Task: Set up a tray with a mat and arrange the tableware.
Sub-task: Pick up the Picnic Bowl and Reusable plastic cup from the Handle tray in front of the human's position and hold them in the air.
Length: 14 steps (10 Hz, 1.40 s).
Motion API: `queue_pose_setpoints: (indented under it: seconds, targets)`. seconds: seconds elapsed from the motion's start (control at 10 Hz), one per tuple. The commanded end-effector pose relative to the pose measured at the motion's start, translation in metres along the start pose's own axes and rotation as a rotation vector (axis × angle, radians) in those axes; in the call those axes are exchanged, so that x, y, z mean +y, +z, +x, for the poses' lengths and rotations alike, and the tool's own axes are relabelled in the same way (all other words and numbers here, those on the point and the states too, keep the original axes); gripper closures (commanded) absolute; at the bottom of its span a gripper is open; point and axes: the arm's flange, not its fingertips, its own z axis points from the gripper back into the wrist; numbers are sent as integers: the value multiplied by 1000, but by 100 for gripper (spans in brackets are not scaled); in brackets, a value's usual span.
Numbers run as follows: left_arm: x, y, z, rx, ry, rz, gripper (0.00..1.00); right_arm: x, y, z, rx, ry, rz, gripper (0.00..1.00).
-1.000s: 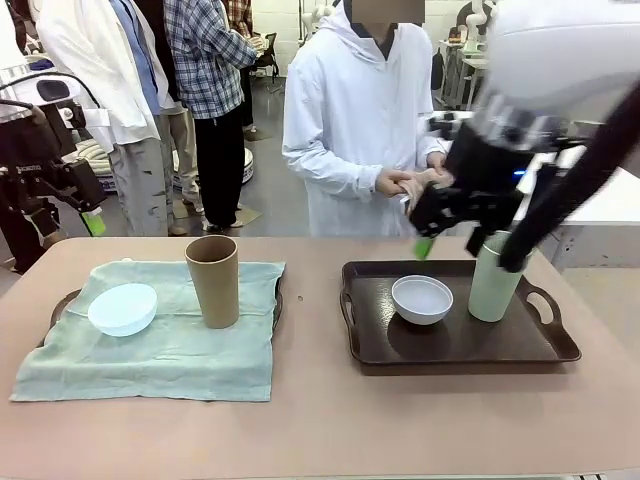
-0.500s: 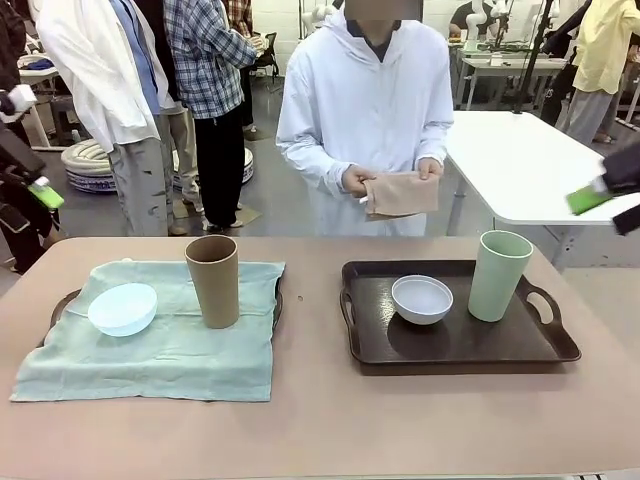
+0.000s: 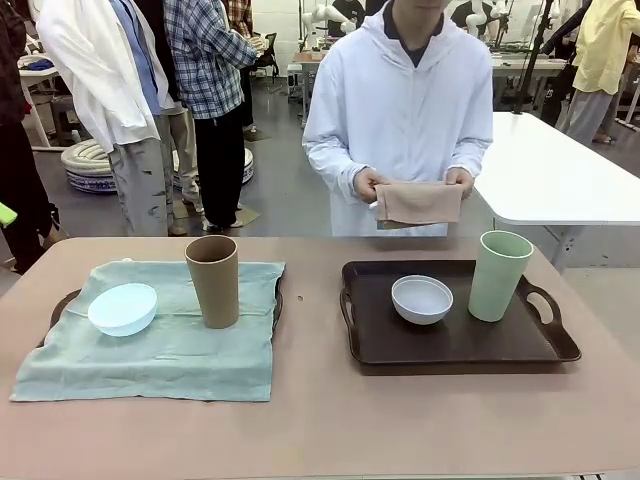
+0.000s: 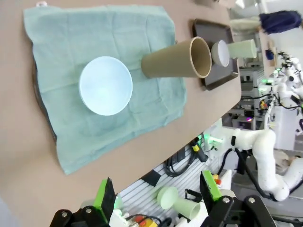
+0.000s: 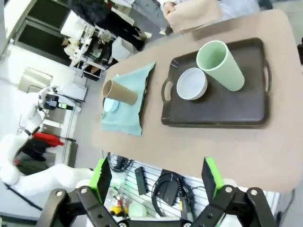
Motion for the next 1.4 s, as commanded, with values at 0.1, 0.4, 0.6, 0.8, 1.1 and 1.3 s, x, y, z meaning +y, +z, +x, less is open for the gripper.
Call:
queue_pose_setpoints:
  seconds: [0.1,0.4,0.6,0.8,1.1,1.3]
  targets:
    - [14,-15,10,65,23,-61,5,-30,-22,-11,48,-87,66,0]
    - [17,-21,7,70,44,-40,5,-34,-6,-1,46,-113,44,0]
    - [17,-21,7,70,44,-40,5,-34,-6,-1,46,-113,44,0]
    - [27,-26,17,93,88,-114,5,-62,-11,23,104,-243,64,0]
    - [55,-12,24,54,217,-297,5,-123,8,52,215,-418,183,0]
    - [57,-8,24,-38,279,-282,5,-143,5,52,278,-440,256,0]
